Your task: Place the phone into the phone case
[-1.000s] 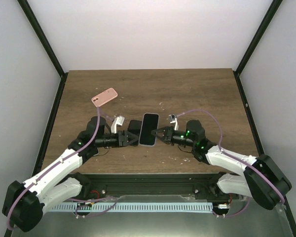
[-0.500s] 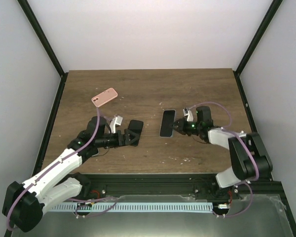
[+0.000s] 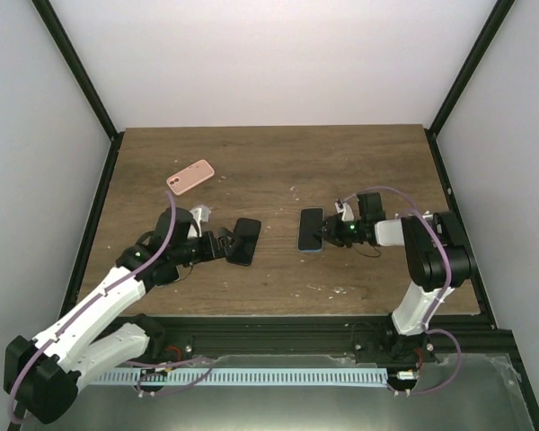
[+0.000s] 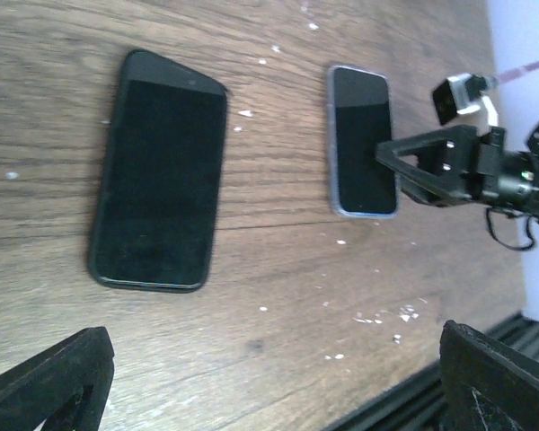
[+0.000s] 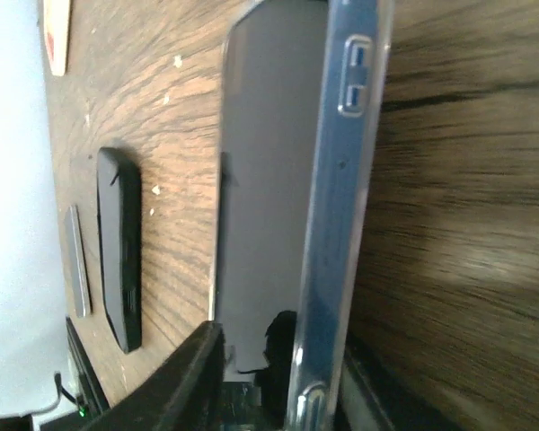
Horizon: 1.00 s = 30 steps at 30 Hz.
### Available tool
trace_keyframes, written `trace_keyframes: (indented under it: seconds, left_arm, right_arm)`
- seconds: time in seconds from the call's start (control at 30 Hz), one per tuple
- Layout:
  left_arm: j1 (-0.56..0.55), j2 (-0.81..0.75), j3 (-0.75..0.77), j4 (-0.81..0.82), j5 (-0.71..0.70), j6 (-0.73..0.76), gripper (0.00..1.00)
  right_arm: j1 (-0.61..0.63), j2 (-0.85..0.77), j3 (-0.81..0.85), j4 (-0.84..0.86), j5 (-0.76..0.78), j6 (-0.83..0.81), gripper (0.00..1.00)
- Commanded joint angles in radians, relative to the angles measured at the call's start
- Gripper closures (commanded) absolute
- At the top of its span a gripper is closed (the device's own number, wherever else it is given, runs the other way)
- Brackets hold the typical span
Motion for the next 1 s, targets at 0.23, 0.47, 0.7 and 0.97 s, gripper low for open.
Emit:
trace_keyframes:
  seconds: [0.23,0.47,0.7,0.97]
  left_arm:
    - [0.034,0.043,0.048,-0.141,-0.266,-0.026,0.00]
    - [0.199,0.041,0.023,-0.170,-0.274,-0.032,0.00]
    - [0.386,0.053,-0.019,-0.175,-0.331,-0.016,0.00]
    - [0.552,0.091,-0.075,-0.160,-0.455,-0.069,0.00]
  right_arm:
    - [-0.024,-0.079,0.050,-0.137,0.131,-0.062,0.32]
    - [-0.024,-0.254,0.002,-0.193,0.163,-0.052,0.00]
    - [-0.013,-0.479,-0.069,-0.208,0.147,0.000,0.00]
    - [0.001,-0.606,-0.127,-0.165,0.054,0.061,0.00]
